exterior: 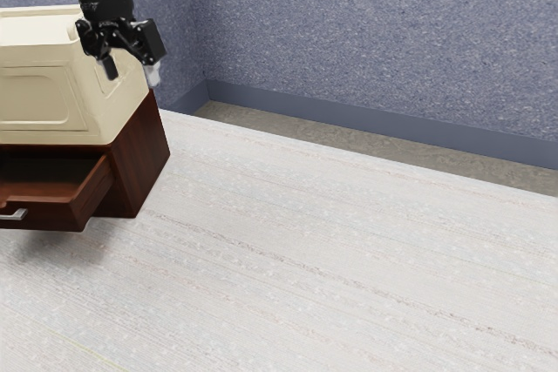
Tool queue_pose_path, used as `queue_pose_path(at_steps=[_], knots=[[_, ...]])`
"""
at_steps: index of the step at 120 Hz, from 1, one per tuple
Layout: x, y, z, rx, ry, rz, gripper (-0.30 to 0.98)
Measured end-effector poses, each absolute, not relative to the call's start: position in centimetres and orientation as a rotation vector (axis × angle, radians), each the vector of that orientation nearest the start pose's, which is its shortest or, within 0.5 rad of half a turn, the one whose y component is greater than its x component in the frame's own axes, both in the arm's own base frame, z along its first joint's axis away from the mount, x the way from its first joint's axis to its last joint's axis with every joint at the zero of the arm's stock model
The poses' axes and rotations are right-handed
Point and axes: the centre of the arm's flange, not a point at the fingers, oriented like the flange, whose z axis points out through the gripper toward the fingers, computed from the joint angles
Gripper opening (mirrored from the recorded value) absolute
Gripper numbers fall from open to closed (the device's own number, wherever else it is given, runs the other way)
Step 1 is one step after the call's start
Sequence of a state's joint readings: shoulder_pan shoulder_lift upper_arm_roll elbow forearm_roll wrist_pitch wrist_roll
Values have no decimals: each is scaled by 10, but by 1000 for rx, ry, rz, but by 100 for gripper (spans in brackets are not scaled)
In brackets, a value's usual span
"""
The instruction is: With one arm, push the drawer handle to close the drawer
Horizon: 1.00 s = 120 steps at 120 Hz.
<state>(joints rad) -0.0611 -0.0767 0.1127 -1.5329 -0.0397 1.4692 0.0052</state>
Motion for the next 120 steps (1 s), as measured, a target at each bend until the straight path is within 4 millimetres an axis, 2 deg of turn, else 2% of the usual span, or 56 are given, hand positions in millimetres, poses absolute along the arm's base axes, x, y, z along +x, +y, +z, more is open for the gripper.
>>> queue_pose_path(at_steps=[6, 12, 29, 32, 35, 40, 45, 49, 57, 64, 68, 74, 80, 85, 101, 110, 120], knots=[[514, 44, 675, -3194, -125, 0, 68], [511, 55, 675, -3198, -156, 20, 69], [508, 47, 673, -3206, -129, 63, 69], [506, 45, 683, -3204, -121, 38, 69], [500, 43, 714, -3201, -113, -45, 69], [485, 44, 756, -3190, -116, -137, 68], [465, 60, 779, -3182, -182, -139, 68], [441, 80, 793, -3168, -277, -124, 68], [394, 106, 806, -3112, -446, -28, 69], [338, 122, 806, -3072, -592, 56, 69], [301, 121, 797, -3039, -672, 95, 69], [254, 109, 777, -2987, -761, 116, 69], [225, 101, 747, -2948, -830, 146, 69], [212, 102, 716, -2912, -904, 196, 69], [179, 102, 646, -2800, -1083, 203, 69], [168, 116, 609, -2755, -1171, 217, 69], [156, 137, 586, -2729, -1245, 217, 69]])
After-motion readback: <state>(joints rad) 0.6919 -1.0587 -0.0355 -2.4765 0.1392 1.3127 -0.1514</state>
